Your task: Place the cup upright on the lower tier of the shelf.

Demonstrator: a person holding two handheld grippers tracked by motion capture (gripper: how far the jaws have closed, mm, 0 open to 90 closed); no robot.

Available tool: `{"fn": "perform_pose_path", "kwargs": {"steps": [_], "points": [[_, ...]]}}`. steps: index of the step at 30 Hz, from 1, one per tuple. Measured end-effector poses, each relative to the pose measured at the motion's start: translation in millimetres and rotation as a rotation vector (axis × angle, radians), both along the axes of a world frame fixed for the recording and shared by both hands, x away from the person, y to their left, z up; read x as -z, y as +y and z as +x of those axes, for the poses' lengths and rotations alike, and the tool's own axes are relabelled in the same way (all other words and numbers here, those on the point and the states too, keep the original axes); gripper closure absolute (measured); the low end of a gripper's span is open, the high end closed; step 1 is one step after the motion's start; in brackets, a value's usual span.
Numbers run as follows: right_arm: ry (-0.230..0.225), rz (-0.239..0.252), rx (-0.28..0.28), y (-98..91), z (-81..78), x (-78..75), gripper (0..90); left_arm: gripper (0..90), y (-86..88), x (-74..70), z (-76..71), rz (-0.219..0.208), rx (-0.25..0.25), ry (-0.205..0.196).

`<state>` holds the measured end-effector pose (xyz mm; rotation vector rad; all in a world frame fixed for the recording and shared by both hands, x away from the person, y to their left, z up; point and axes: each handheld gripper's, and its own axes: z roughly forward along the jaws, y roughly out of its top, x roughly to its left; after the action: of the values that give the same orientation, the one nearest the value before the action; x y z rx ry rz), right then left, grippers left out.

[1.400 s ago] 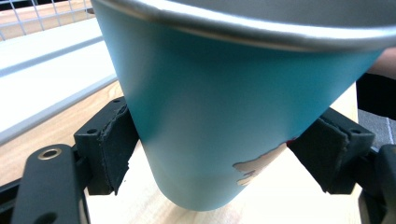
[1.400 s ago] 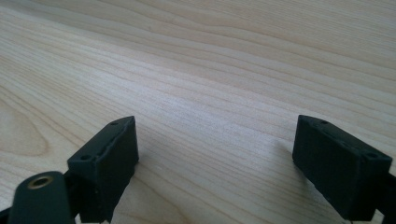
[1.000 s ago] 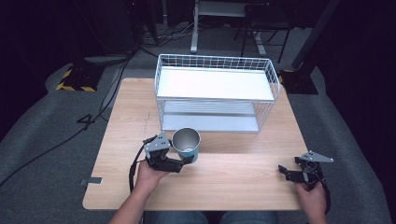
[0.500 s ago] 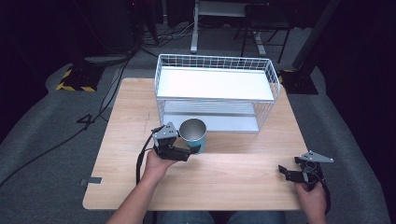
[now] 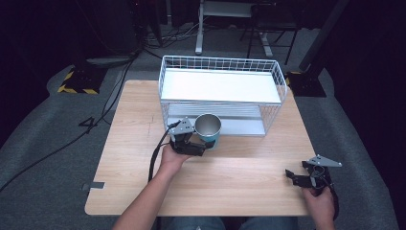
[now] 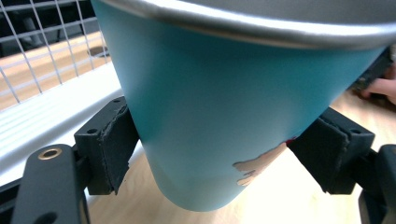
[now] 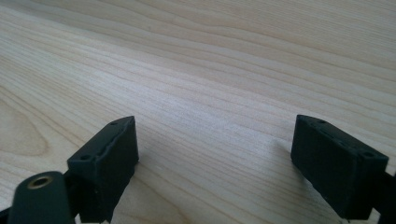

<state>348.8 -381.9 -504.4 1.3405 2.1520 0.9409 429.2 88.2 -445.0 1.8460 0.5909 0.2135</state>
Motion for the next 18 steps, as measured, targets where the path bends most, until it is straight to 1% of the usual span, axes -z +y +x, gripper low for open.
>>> {"fn": "perform_pose_path", "kwargs": {"steps": [4,5,7,9,10,12,13,15,16,18], "points": [[0.0,0.0,0.0,0.0,0.0,0.0,15.1,20.2,-4.9,0.3,8.8,0.011,-0.009,0.0],[0.0,0.0,0.0,0.0,0.0,0.0,15.1,20.2,-7.7,1.0,13.6,0.008,-0.017,0.005],[0.0,0.0,0.0,0.0,0.0,0.0,15.1,20.2,-9.1,1.4,16.2,0.012,-0.022,0.006],[0.0,0.0,0.0,0.0,0.0,0.0,15.1,20.2,-12.2,3.4,21.6,0.013,-0.026,0.012],[0.0,0.0,0.0,0.0,0.0,0.0,15.1,20.2,-13.9,4.7,25.3,0.02,-0.029,0.01],[0.0,0.0,0.0,0.0,0.0,0.0,15.1,20.1,-17.3,8.4,32.4,0.023,-0.046,0.007],[0.0,0.0,0.0,0.0,0.0,0.0,15.1,20.2,-17.3,8.4,32.4,0.023,-0.046,0.007],[0.0,0.0,0.0,0.0,0.0,0.0,15.1,20.2,-19.1,10.9,37.7,0.021,-0.058,0.01],[0.0,0.0,0.0,0.0,0.0,0.0,15.1,20.1,-21.0,12.2,41.2,0.023,-0.073,0.013],[0.0,0.0,0.0,0.0,0.0,0.0,15.1,20.2,-23.7,13.8,45.8,0.023,-0.085,0.014]]}}
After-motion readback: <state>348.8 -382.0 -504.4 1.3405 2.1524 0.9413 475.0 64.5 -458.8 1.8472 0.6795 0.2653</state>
